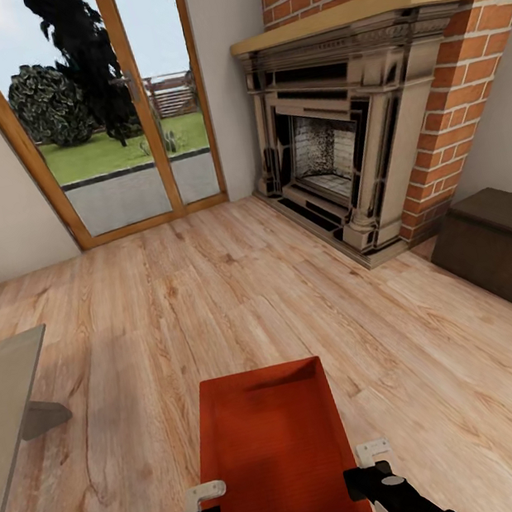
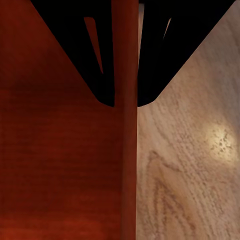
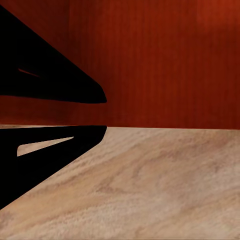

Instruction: Move the two storage containers from the living room to the garage. In the garage, place one container on the floor and stack the other container on top of it (either order is fine).

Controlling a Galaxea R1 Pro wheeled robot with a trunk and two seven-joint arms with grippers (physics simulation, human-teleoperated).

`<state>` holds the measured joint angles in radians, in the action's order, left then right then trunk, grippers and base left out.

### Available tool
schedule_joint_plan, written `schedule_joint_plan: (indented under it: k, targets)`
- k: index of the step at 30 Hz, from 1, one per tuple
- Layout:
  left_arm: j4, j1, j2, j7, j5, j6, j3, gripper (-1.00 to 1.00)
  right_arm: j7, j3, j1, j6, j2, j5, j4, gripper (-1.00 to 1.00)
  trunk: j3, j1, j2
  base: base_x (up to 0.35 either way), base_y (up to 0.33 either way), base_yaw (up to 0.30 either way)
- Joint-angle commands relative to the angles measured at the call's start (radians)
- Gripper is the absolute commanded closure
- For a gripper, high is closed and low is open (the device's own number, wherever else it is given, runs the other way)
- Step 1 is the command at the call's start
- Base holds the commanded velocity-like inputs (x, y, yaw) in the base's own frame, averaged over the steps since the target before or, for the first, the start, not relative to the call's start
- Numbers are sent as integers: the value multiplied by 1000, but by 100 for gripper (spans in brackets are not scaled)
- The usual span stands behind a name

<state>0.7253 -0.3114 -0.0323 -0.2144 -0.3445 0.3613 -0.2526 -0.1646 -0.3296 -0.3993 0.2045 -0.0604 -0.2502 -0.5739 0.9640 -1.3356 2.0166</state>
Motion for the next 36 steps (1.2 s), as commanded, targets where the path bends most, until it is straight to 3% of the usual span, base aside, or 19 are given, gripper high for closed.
schedule_joint_plan:
  k: [1, 22, 36]
  targets:
    - [0, 0, -2, -13, -18, 4, -10, 100, -4, -8, -1, 2, 1, -14, -6, 100, 1, 0, 0, 0, 0, 0]
    - [0, 0, -1, -13, -18, 4, -10, 100, -4, -7, -1, 3, 1, -14, -12, 100, 0, 0, 0, 0, 0, 0]
    - [0, 0, -2, -14, -18, 4, -10, 100, -5, -7, -1, 3, 1, -13, -12, 100, -18, 0, 0, 0, 0, 0]
